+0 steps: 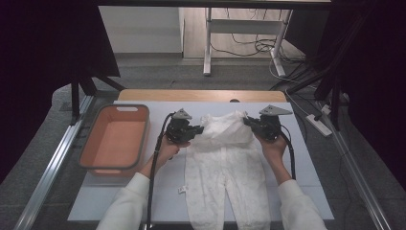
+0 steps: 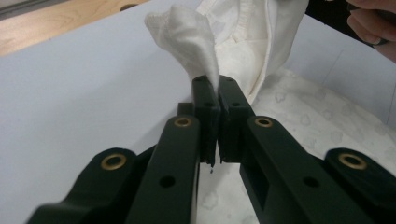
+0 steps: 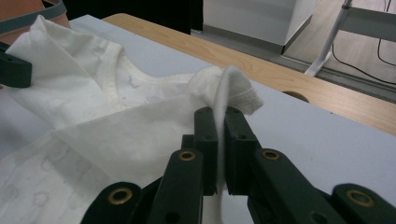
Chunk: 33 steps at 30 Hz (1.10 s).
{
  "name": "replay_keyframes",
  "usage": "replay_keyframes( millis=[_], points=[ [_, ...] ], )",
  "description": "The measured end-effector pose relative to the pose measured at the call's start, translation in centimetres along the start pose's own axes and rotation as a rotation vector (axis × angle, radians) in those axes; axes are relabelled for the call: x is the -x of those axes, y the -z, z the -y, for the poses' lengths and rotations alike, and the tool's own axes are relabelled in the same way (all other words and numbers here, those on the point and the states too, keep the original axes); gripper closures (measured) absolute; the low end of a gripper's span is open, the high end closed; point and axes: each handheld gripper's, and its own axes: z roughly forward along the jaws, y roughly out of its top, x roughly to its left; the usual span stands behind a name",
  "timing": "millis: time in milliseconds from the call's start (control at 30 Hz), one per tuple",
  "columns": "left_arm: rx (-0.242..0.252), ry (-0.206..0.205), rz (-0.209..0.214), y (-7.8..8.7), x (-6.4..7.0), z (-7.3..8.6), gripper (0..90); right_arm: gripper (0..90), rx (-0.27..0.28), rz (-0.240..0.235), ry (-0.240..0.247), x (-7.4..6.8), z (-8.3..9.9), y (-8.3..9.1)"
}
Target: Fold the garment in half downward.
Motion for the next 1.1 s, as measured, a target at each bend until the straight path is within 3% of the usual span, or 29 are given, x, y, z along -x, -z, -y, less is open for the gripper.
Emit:
replay_keyframes(
  millis=[333, 1100],
  points=[
    [-0.004, 0.016, -0.001, 0.0, 0.0, 0.5, 86.8, 85.0, 0.011, -0.017, -0.016, -0.2, 1.1, 0.8],
    [-0.002, 0.035, -0.004, 0.3, -0.2, 1.0, 86.8, 85.0, -0.017, -0.038, -0.008, -0.2, 1.3, 1.0]
  ],
)
